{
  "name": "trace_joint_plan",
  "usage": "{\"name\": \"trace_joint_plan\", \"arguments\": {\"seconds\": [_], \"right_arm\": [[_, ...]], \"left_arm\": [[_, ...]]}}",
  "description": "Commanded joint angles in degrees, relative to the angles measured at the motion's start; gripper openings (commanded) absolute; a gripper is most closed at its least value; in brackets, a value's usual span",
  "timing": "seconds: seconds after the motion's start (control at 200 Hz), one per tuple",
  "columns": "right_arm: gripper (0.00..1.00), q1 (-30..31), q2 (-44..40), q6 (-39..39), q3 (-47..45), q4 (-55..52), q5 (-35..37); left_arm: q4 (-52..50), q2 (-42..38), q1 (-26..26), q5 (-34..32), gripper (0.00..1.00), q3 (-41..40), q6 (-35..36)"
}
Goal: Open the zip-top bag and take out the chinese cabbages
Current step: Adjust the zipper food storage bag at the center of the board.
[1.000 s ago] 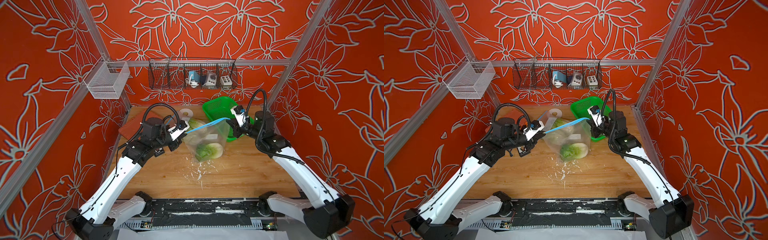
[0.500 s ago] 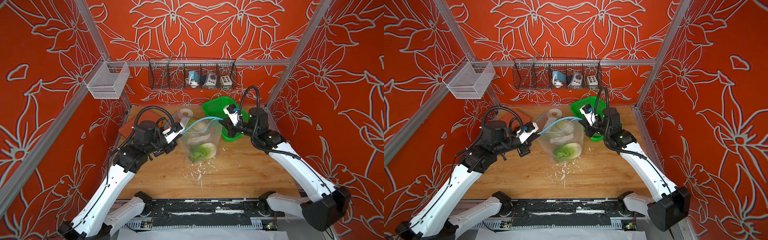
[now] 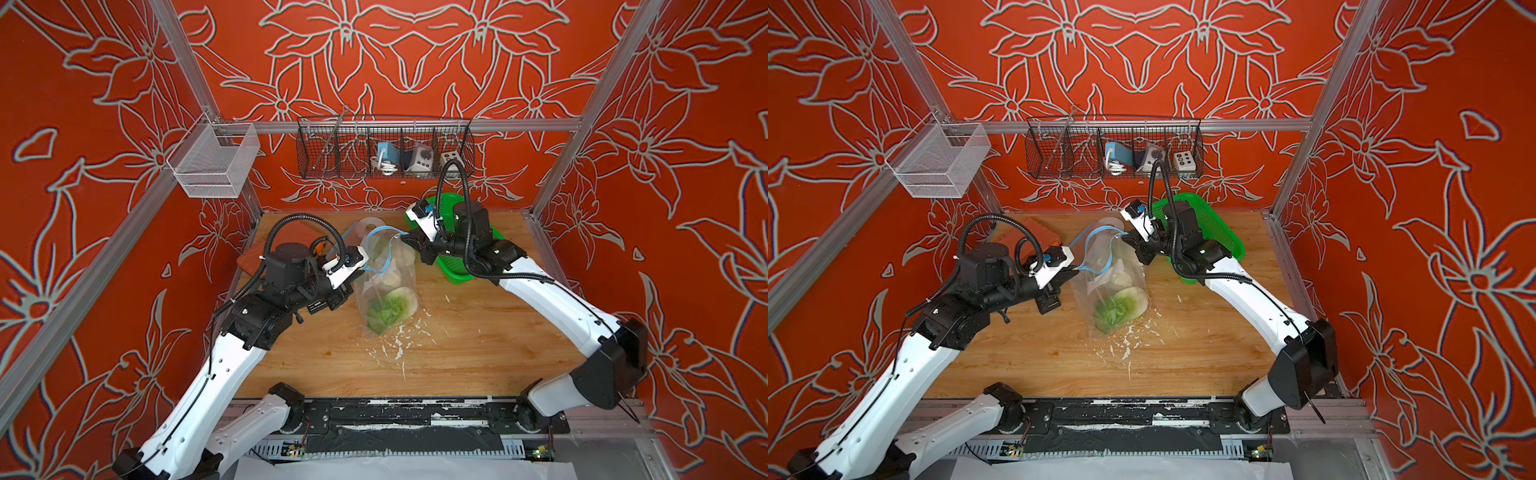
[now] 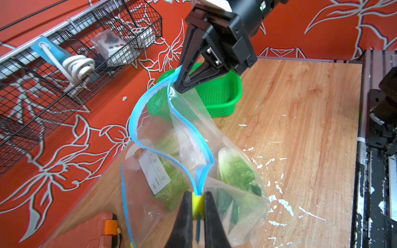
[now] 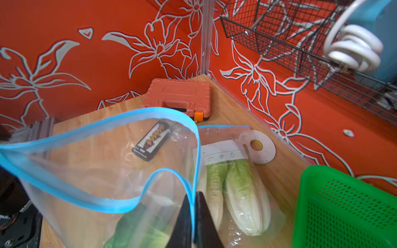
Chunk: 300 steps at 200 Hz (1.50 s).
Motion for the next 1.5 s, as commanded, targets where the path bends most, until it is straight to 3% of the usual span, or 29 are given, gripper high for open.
{"name": "trace_joint_plan", "arguments": {"seconds": [0.0, 0.06, 0.15, 0.445, 0.565, 0.661, 1.111, 1.496], "right_arm": [[0.55, -0.1, -4.8, 3.4, -2.5, 1.4, 7.6], [0.69, -0.1, -8.5, 5.8, -4.6, -0.4, 13.0], [0.76, -0.1, -14.9, 11.0, -7.6, -4.3, 19.2], [0.76, 2.8, -32.0, 38.4, -19.8, -9.6, 25.7], [0.72, 3.5, -32.6, 51.3, -25.6, -3.9, 20.2], [0.7, 3.9, -29.4, 56.2, -26.1, -0.9, 16.5], [0.43, 3.9, -16.4, 62.9, -21.3, 3.5, 11.3], [0.53, 3.9, -17.1, 63.7, -21.5, 4.5, 12.0]], "left_arm": [[5.0, 1.0, 0.2, 5.1, 0.07, -2.1, -2.5], [6.9, 1.6, 0.3, 6.4, 0.07, -3.1, -3.7], [9.4, 2.7, 0.4, 8.2, 0.06, -4.0, -5.2], [14.0, 5.6, 0.2, 13.9, 0.05, -5.1, -8.0], [14.4, 5.0, 0.2, 14.3, 0.05, -6.3, -7.5], [14.7, 5.0, 0.2, 15.0, 0.05, -6.9, -7.4], [14.8, 2.5, 0.1, 17.2, 0.06, -9.2, -5.7], [14.8, 2.4, 0.2, 15.9, 0.06, -10.6, -5.2]]}}
